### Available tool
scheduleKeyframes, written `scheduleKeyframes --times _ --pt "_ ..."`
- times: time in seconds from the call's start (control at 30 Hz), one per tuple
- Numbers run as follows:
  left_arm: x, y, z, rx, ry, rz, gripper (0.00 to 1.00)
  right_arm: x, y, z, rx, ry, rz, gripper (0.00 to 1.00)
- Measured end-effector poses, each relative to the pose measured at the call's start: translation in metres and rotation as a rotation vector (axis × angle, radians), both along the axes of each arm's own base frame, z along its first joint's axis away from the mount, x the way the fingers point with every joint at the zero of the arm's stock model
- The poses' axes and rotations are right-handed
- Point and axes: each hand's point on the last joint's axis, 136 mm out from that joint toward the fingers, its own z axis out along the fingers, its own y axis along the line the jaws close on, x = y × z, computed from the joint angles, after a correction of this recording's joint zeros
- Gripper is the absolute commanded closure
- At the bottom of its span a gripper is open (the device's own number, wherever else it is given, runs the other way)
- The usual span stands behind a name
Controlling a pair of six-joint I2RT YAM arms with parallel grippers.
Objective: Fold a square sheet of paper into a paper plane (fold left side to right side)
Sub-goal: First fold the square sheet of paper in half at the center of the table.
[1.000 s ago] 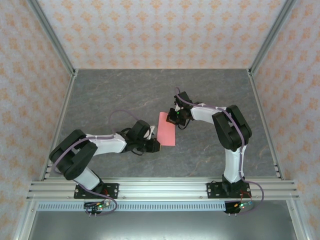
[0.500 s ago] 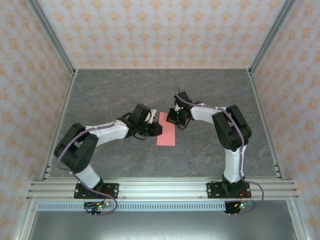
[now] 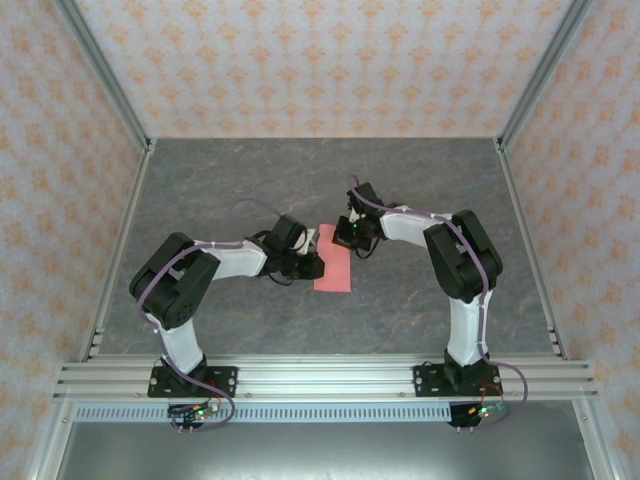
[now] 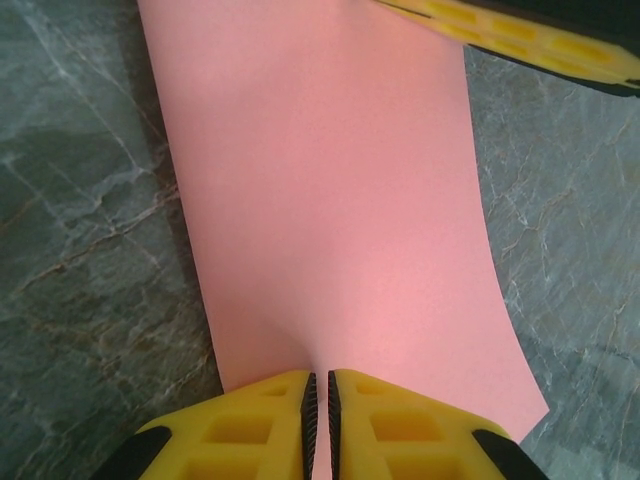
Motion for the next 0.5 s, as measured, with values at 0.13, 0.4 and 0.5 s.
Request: scheduleKeyframes --times 0.13,0.4,0.5 --pt "-0.005 0.001 0.001 0.001 -0.031 -0.022 0.84 -0.001 0.0 0.0 -0.003 0.005 0.0 0.92" --pt "-0.044 -0.001 0.0 0.034 -0.033 -0.12 0.84 -0.002 0.0 0.0 -0.004 0.007 0.003 0.92" --pt "-0.054 0.005 -0.001 0.036 -0.028 -0.121 0.84 -0.002 0.0 0.0 -0.006 0.007 0.005 0.92"
